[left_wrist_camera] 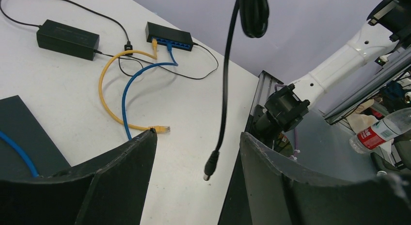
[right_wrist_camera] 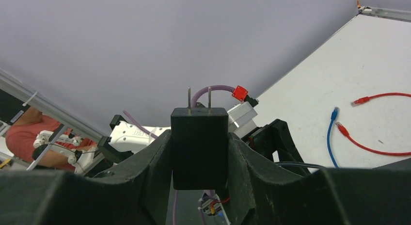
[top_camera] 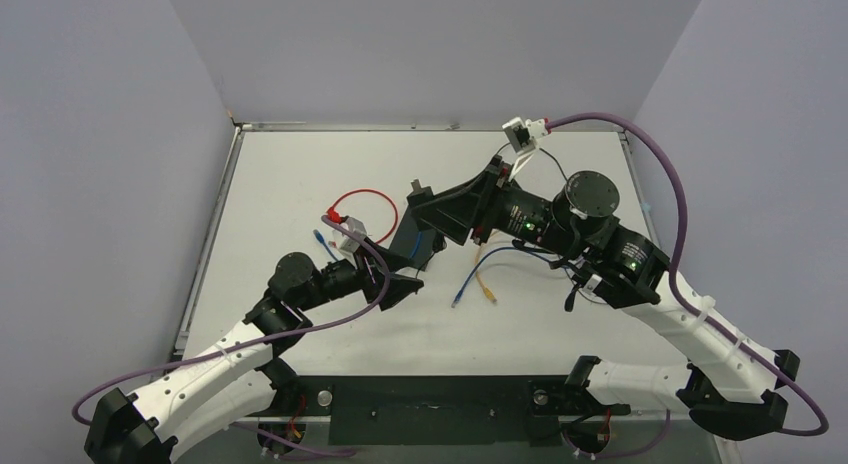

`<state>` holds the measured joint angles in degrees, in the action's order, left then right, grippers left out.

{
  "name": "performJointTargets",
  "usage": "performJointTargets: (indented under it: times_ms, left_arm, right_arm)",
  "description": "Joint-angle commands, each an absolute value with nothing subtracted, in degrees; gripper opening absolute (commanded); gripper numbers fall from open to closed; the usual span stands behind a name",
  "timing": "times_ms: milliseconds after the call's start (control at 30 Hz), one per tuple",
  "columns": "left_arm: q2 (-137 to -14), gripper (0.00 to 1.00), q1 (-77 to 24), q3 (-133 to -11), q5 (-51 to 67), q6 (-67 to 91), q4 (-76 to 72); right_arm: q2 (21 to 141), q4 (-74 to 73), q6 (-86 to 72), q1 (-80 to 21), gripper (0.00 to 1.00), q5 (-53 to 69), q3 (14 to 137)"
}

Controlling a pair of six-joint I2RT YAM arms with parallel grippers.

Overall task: Insert the plug into the switch port
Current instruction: Pick up the power from the center of the board.

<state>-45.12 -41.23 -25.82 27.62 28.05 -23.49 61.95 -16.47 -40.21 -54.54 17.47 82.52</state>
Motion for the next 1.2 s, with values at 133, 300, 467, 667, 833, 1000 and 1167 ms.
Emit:
performJointTargets:
  times_ms: [133, 300, 467, 667, 833, 1000, 1167]
  left_arm:
    - [-46.12, 0.6, -41.66, -26.91, 26.86, 25.89, -25.62]
    - [-47.31, 0.59, -42.28, -27.12, 28.88, 26.01, -26.2]
    - [-48.92, 0.58, -43.06, -27.49, 30.0, 26.01, -26.58]
    - [-49.42, 0.55, -43.86, -27.42, 29.77, 25.67, -26.77]
    - [-49.86, 0.46, -44.08, -27.47, 30.34, 25.53, -26.95]
    - [-50.81, 0.32, -44.56, -27.82, 31.57, 25.54, -26.92]
    - [-51.35, 0.21, -44.97, -28.11, 32.04, 25.46, -26.49]
  right_arm:
    - [63.12, -14.06, -40.81, -55.44, 0.05, 17.84, 87.03]
    - [63.82, -14.15, -40.6, -55.46, 0.05, 17.19, 88.25]
    - [64.75, -13.99, -40.72, -55.66, 0.05, 17.13, 89.19]
    - [65.11, -13.55, -40.94, -55.89, 0.05, 16.63, 89.79]
    - [65.24, -13.47, -41.02, -55.94, 0.05, 16.44, 89.85]
    - [65.09, -13.15, -40.88, -55.99, 0.05, 15.9, 89.47]
    - [64.55, -12.67, -40.72, -55.96, 0.05, 14.34, 88.82]
